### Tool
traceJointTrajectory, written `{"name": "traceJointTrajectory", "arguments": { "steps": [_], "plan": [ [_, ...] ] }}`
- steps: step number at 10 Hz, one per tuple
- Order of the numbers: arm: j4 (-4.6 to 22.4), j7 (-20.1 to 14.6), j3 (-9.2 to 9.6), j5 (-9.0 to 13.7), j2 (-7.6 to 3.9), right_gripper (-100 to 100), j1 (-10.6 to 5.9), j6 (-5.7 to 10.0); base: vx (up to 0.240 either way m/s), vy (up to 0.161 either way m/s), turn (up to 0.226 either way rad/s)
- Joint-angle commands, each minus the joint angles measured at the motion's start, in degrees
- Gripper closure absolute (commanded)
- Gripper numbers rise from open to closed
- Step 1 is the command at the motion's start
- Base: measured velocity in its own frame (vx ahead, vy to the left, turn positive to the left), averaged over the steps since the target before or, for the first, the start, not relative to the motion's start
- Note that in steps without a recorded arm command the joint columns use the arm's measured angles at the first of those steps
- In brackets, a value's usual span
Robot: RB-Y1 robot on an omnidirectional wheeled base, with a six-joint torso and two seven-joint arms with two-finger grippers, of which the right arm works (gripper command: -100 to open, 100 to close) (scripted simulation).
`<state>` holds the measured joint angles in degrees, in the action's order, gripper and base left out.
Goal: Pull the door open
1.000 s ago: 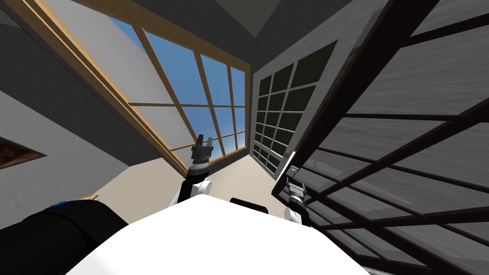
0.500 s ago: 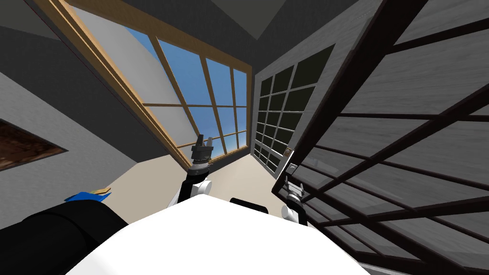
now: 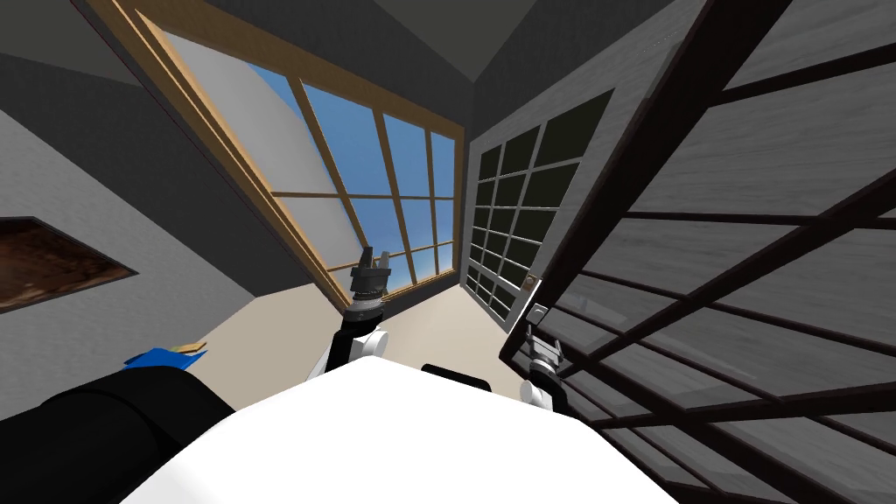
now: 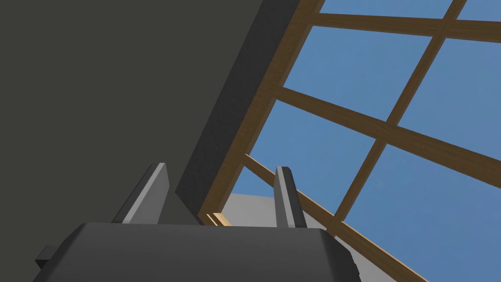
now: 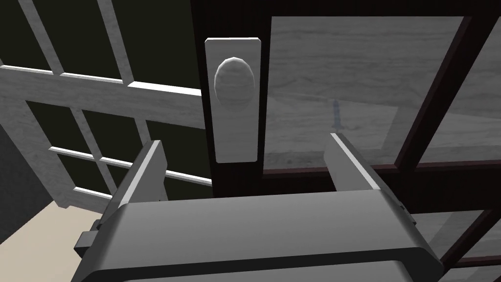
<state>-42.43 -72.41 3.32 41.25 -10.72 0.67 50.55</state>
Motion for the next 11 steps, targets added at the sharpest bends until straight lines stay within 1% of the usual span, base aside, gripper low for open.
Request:
{"name": "traceJointTrajectory", "arguments": {
  "steps": [1, 2, 4, 6, 7, 8, 9, 10, 11],
  "plan": [
    [-0.7, -1.9, -0.13, 0.2, -1.76, -100, 1.39, -0.19, 0.251, -0.027, 0.053],
    [-0.3, -3.4, -0.13, 0.3, -2.95, -100, 1.90, 0.08, 0.258, -0.016, 0.062],
    [0.1, -4.8, -0.14, 0.3, -4.14, -100, 2.41, 0.35, 0.161, 0.014, 0.029],
    [0.9, -7.4, -0.14, 0.4, -6.21, -100, 3.30, 0.83, 0.135, -0.016, 0.052],
    [1.0, -7.9, -0.14, 0.5, -6.62, -100, 3.48, 0.92, 0.129, 0.004, 0.023],
    [1.3, -8.9, -0.15, 0.5, -7.43, -100, 3.83, 1.11, 0.147, 0.013, 0.032],
    [1.4, -8.3, -0.11, 0.4, -6.92, -100, 3.50, 1.09, 0.070, 0.003, 0.007],
    [1.4, -8.3, -0.11, 0.4, -6.92, 100, 3.50, 1.09, -0.013, -0.002, -0.012],
    [1.4, -8.3, -0.11, 0.4, -6.92, 100, 3.50, 1.09, -0.030, -0.005, -0.013]
  ]
}}
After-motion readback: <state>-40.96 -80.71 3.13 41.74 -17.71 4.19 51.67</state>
